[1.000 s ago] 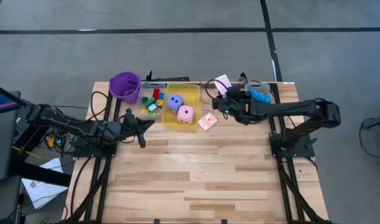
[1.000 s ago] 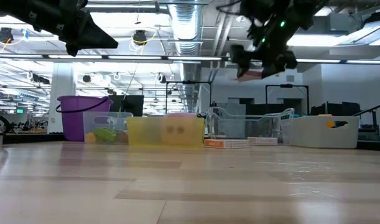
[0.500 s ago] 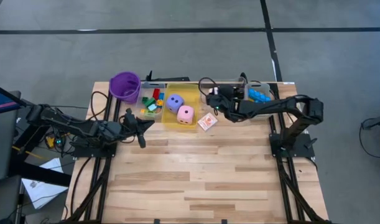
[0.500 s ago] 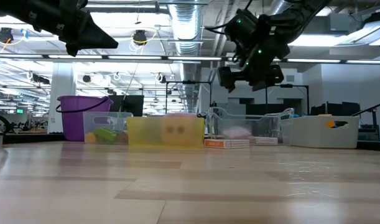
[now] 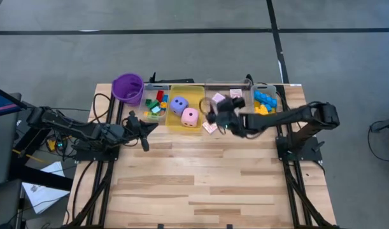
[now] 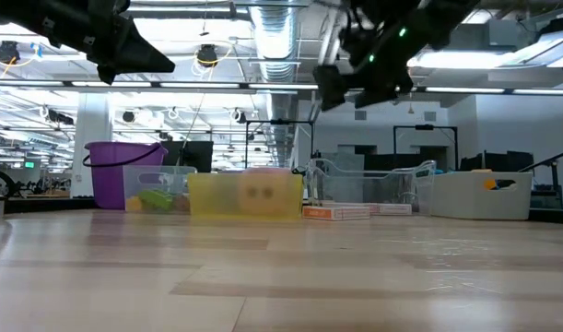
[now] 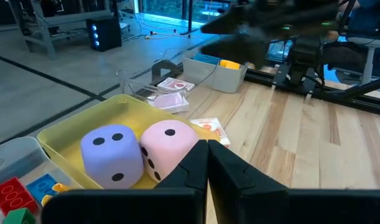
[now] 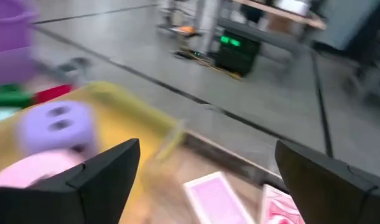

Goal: Pick & Place Toys
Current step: Put the orange playing card into the transparent bin

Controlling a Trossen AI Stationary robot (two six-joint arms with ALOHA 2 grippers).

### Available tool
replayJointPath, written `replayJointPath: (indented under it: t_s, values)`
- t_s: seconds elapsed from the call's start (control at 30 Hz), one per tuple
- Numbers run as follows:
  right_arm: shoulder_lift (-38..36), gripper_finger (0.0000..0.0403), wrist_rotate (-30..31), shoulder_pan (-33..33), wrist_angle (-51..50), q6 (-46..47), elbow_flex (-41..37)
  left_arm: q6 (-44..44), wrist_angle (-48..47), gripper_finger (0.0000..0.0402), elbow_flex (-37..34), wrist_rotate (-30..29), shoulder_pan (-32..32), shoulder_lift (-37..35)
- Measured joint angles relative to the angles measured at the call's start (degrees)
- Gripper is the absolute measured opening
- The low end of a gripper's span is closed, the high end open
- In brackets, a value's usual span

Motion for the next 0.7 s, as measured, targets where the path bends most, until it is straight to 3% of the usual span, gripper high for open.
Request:
replayJointPath:
  t_s: [0.1,0.27,0.5,0.63,0.7]
  values:
    - [-0.42,0.0359,-0.06,6.01,-1.02,-1.15,0.00,-1.71,0.07,0.0000,0.00,1.91,0.02,0.34]
    - [0.83,0.0352,-1.52,15.92,-4.92,0.81,0.00,-3.10,5.75,0.0000,-0.07,12.69,0.02,5.99]
    - [1.48,0.0352,-0.03,24.14,-7.17,10.27,-0.04,-3.09,30.21,0.0000,0.44,15.92,2.72,30.10]
    - [1.48,0.0350,0.52,23.13,-11.04,15.87,-0.04,-4.12,32.49,0.0000,5.45,18.32,6.17,41.40]
    - [1.48,0.0346,-4.57,20.51,-14.20,20.43,-0.04,-5.76,31.04,0.0000,8.23,21.34,7.70,44.75]
